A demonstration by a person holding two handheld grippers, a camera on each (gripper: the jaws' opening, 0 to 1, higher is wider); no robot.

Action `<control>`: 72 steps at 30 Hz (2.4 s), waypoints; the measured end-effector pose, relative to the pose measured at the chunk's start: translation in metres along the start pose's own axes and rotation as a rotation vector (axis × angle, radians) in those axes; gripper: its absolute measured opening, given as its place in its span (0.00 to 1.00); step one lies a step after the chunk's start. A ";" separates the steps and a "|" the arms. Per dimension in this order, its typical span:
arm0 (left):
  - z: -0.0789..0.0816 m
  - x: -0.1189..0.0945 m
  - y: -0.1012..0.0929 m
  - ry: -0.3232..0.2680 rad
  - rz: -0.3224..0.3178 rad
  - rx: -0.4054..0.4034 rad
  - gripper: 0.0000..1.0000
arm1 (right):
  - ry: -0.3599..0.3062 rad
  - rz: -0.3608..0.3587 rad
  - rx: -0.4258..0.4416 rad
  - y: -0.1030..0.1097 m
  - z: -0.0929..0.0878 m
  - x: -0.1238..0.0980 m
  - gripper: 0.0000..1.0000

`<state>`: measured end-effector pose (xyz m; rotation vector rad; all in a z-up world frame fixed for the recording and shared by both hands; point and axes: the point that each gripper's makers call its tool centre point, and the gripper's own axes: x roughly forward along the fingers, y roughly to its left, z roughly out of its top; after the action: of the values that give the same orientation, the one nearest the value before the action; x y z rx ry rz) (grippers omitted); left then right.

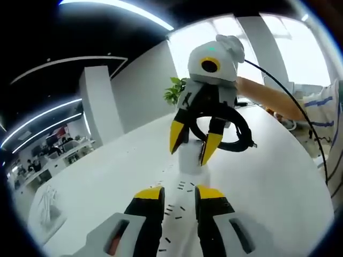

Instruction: Straighten the power strip on the desk, plug the charger into it

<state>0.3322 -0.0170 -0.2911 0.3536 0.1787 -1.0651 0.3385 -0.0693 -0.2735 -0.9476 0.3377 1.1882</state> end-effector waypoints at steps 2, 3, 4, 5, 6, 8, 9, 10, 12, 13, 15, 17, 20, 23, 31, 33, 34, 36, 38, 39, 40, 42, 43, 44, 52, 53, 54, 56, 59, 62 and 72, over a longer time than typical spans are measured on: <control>0.000 0.000 0.001 0.001 0.000 -0.001 0.22 | -0.016 -0.005 0.008 0.001 0.001 0.000 0.27; 0.000 0.000 0.000 0.001 -0.001 -0.003 0.22 | -0.025 -0.005 0.015 0.001 0.001 0.000 0.28; 0.000 0.000 0.001 0.000 -0.002 -0.004 0.22 | -0.033 -0.007 0.019 0.001 0.002 0.000 0.28; 0.000 0.000 0.002 -0.001 -0.002 -0.005 0.22 | -0.041 -0.009 0.024 0.001 0.002 -0.001 0.29; 0.000 0.000 0.002 -0.001 -0.001 -0.006 0.22 | -0.051 -0.013 0.027 0.001 0.003 -0.002 0.28; 0.000 -0.001 0.003 -0.001 0.001 -0.007 0.22 | -0.067 -0.014 0.035 0.001 0.003 -0.003 0.29; 0.000 -0.001 0.003 -0.001 0.002 -0.007 0.22 | -0.074 -0.016 0.038 0.002 0.004 -0.004 0.29; 0.000 -0.001 0.003 -0.001 0.005 -0.008 0.23 | -0.081 -0.018 0.038 0.002 0.005 -0.005 0.29; 0.000 -0.002 0.004 -0.001 0.008 -0.006 0.23 | -0.103 -0.023 0.046 0.002 0.006 -0.007 0.29; 0.001 -0.003 0.006 -0.003 0.009 -0.007 0.23 | -0.117 -0.024 0.053 0.002 0.007 -0.008 0.29; 0.002 -0.004 0.008 -0.006 0.010 -0.009 0.23 | -0.138 -0.029 0.061 0.001 0.008 -0.010 0.29; 0.002 -0.004 0.007 -0.006 0.014 -0.008 0.23 | -0.161 -0.035 0.068 0.001 0.010 -0.013 0.29; 0.002 -0.005 0.008 -0.005 0.018 -0.006 0.23 | -0.186 -0.045 0.078 0.001 0.010 -0.015 0.29; 0.002 -0.006 0.008 -0.006 0.023 -0.006 0.24 | -0.220 -0.058 0.095 0.000 0.011 -0.018 0.29; 0.005 -0.011 0.016 -0.016 0.037 -0.010 0.24 | -0.286 -0.085 0.137 -0.005 0.010 -0.024 0.30; 0.006 -0.012 0.020 -0.019 0.043 -0.014 0.24 | -0.310 -0.094 0.155 -0.006 0.010 -0.024 0.29; 0.007 -0.013 0.021 -0.020 0.048 -0.015 0.24 | -0.315 -0.096 0.160 -0.006 0.009 -0.025 0.29; 0.009 -0.016 0.026 -0.027 0.055 -0.019 0.24 | -0.321 -0.096 0.165 -0.006 0.008 -0.025 0.30; 0.011 -0.018 0.030 -0.034 0.058 -0.023 0.24 | -0.332 -0.100 0.176 -0.006 0.007 -0.026 0.30; 0.012 -0.019 0.030 -0.035 0.058 -0.023 0.24 | -0.337 -0.103 0.183 -0.007 0.007 -0.027 0.31; 0.013 -0.020 0.032 -0.038 0.062 -0.022 0.24 | -0.343 -0.108 0.190 -0.008 0.007 -0.028 0.31; 0.015 -0.022 0.036 -0.042 0.068 -0.022 0.24 | -0.359 -0.118 0.205 -0.009 0.008 -0.031 0.32; 0.016 -0.023 0.039 -0.045 0.070 -0.023 0.24 | -0.361 -0.118 0.206 -0.009 0.008 -0.032 0.32; 0.018 -0.025 0.043 -0.049 0.073 -0.026 0.24 | -0.369 -0.127 0.208 -0.009 0.009 -0.033 0.31; 0.024 -0.029 0.050 -0.065 0.092 -0.031 0.24 | -0.431 -0.159 0.234 -0.009 0.014 -0.044 0.31; 0.024 -0.028 0.047 -0.066 0.094 -0.031 0.24 | -0.437 -0.158 0.238 -0.009 0.014 -0.045 0.31; 0.024 -0.028 0.045 -0.067 0.097 -0.030 0.24 | -0.443 -0.156 0.240 -0.008 0.015 -0.046 0.31; 0.025 -0.027 0.042 -0.072 0.101 -0.030 0.24 | -0.451 -0.162 0.242 -0.007 0.017 -0.047 0.31; 0.026 -0.028 0.037 -0.078 0.106 -0.029 0.24 | -0.448 -0.180 0.240 -0.006 0.017 -0.048 0.31; 0.028 -0.029 0.034 -0.083 0.113 -0.023 0.24 | -0.471 -0.196 0.257 -0.005 0.019 -0.053 0.31; 0.028 -0.036 0.033 -0.086 0.126 -0.013 0.24 | -0.504 -0.259 0.293 -0.006 0.012 -0.068 0.31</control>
<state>0.3433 0.0170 -0.2475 0.3025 0.0850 -0.9525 0.3152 -0.1040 -0.2177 -0.4007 -0.0189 1.0596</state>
